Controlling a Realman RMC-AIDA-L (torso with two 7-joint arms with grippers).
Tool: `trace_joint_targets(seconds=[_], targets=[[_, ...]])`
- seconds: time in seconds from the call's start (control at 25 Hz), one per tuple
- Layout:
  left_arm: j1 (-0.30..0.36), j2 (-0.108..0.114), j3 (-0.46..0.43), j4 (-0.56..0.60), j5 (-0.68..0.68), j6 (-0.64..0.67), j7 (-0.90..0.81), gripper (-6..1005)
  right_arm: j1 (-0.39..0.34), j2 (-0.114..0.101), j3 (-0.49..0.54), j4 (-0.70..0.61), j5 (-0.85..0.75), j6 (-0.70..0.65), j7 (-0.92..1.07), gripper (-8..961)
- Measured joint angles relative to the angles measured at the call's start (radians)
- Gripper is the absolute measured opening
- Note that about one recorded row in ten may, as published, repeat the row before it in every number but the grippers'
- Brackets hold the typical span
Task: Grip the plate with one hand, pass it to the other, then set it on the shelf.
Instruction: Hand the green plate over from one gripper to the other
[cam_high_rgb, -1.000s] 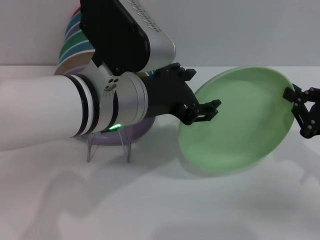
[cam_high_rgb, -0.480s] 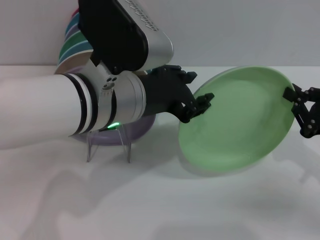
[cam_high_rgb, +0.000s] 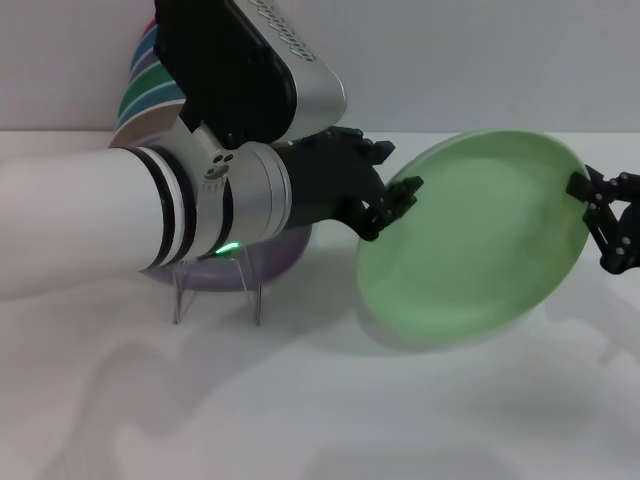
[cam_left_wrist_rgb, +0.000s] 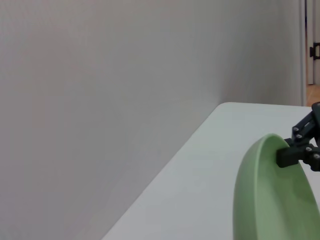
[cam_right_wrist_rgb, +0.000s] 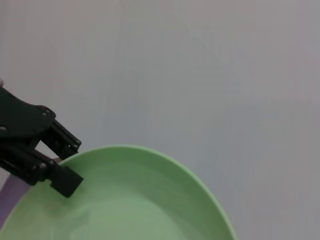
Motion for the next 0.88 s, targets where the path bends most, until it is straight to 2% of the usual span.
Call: trace_joint_targets(seconds=[0.08,0.32,0.52,0.56,0.8,0.88], targets=[[0.013,-0.001,0.019,-0.004,0.027,0.039,-0.002,446,0.001,0.000,0.000,0.000,0.000,0.000,0.000,21],[0.036,-0.001,0.082,-0.014,0.101,0.122,-0.004,316,-0.001,0.001,0.002,-0.011,0.009,0.007,0.000,21],[0.007,0.000,0.091,0.007,0.109,0.126,0.001,105,-0.007,0.002,0.001,-0.016,0.010,0.052,0.000,23],[0.004,0.000,0.091,0.008,0.109,0.128,0.001,100,-0.008,0.002,0.003,-0.017,0.010,0.056,0.000,23],[0.000,0.001,0.091,0.008,0.106,0.130,0.002,68,-0.007,0.003,0.023,-0.030,0.010,0.085,0.000,198],[0.001,0.001,0.090,0.006,0.107,0.129,0.002,60,-0.008,0.004,0.038,-0.036,0.010,0.107,0.001,290]])
